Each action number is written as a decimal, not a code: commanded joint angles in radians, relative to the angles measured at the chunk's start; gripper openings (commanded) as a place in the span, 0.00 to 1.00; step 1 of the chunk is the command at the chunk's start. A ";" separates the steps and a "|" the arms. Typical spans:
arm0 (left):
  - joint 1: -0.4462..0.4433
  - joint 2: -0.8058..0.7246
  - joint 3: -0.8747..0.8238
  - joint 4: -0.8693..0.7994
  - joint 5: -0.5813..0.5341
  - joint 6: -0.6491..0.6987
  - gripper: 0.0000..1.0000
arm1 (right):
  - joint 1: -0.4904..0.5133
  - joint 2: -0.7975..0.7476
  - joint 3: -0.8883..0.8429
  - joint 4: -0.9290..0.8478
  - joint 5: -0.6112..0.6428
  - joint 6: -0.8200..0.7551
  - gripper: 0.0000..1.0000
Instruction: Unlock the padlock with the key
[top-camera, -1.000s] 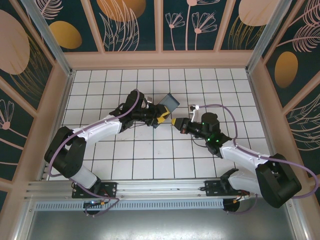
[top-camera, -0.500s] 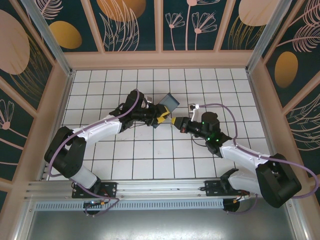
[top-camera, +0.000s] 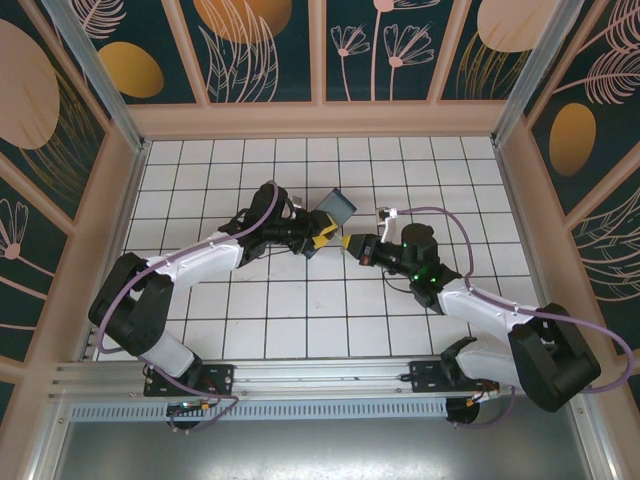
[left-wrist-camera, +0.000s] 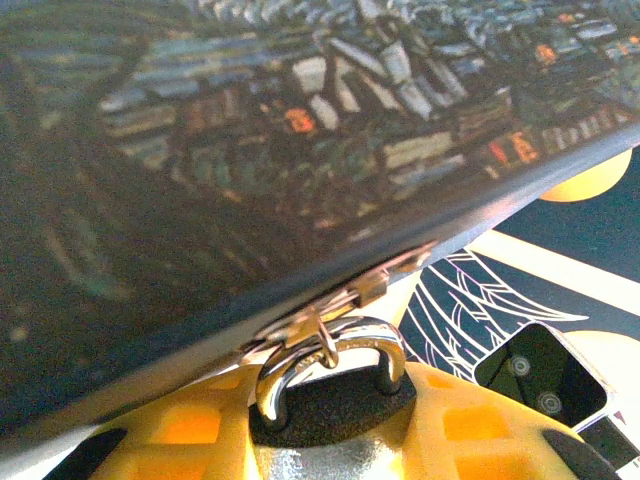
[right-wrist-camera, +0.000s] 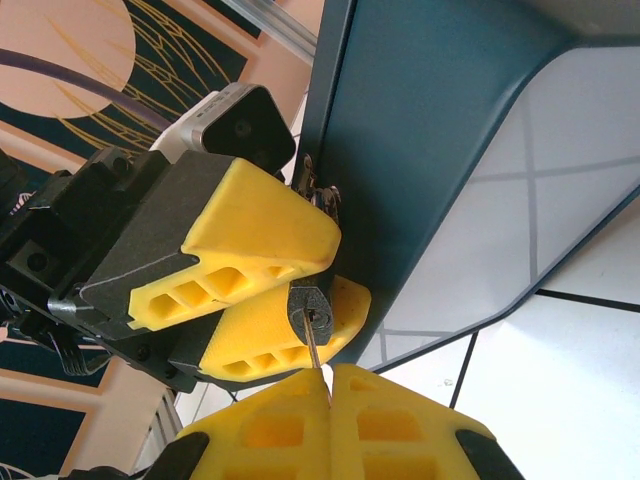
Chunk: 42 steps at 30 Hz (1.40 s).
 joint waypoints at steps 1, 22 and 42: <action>0.005 -0.015 0.017 0.057 0.009 -0.012 0.14 | 0.000 0.009 0.029 0.048 0.005 -0.001 0.00; 0.004 -0.021 0.013 0.061 0.000 -0.022 0.14 | 0.021 0.039 0.032 0.065 -0.002 0.007 0.00; 0.005 -0.027 0.011 0.052 0.001 -0.018 0.14 | 0.018 0.041 0.046 0.065 0.048 0.002 0.00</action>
